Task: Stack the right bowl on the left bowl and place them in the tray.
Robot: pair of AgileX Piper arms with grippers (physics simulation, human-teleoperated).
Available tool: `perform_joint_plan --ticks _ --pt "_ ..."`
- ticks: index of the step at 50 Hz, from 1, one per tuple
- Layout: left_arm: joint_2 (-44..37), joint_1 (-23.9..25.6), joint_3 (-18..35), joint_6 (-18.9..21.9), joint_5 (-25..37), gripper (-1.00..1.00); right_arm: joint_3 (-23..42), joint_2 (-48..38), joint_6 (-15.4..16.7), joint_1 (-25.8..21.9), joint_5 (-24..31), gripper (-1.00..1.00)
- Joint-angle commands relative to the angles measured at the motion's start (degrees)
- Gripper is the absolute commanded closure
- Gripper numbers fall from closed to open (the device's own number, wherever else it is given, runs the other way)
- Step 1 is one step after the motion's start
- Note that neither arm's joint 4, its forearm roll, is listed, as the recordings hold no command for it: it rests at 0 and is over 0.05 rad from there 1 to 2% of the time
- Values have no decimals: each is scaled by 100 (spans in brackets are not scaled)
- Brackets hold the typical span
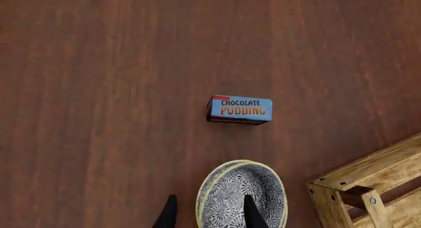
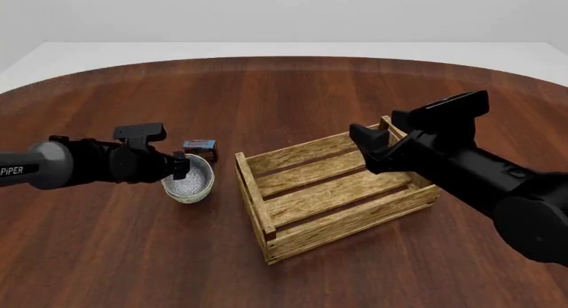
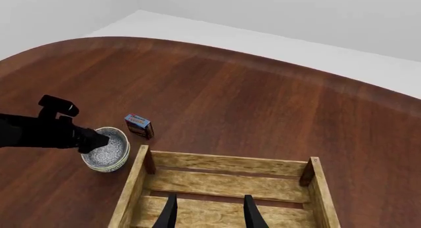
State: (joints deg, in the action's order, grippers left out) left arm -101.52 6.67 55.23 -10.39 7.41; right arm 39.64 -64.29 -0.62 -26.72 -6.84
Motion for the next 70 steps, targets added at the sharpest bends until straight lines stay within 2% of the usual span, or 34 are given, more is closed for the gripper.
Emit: perform_joint_plan --ticks 1,16,34,57,58,59,70 --pt "396 229 -106 452 -47 -100 -4 -9 -4 -3 -11 -100" --pt "1195 286 189 735 586 -100 -2 -1 5 4 -4 -100" --pt "2025 795 -48 1294 1155 -100 -14 28 17 -9 11 -100" --pt "2025 795 -49 1294 1155 -100 -17 29 21 -8 7 -100" --pt "1965 912 -232 1406 1035 -100 -27 19 49 -2 -12 -100" --pt "2107 875 -84 1303 1146 -100 -18 27 23 -9 7 -100" --pt "1620 980 -120 1237 871 -100 -21 56 21 -31 32 -100"
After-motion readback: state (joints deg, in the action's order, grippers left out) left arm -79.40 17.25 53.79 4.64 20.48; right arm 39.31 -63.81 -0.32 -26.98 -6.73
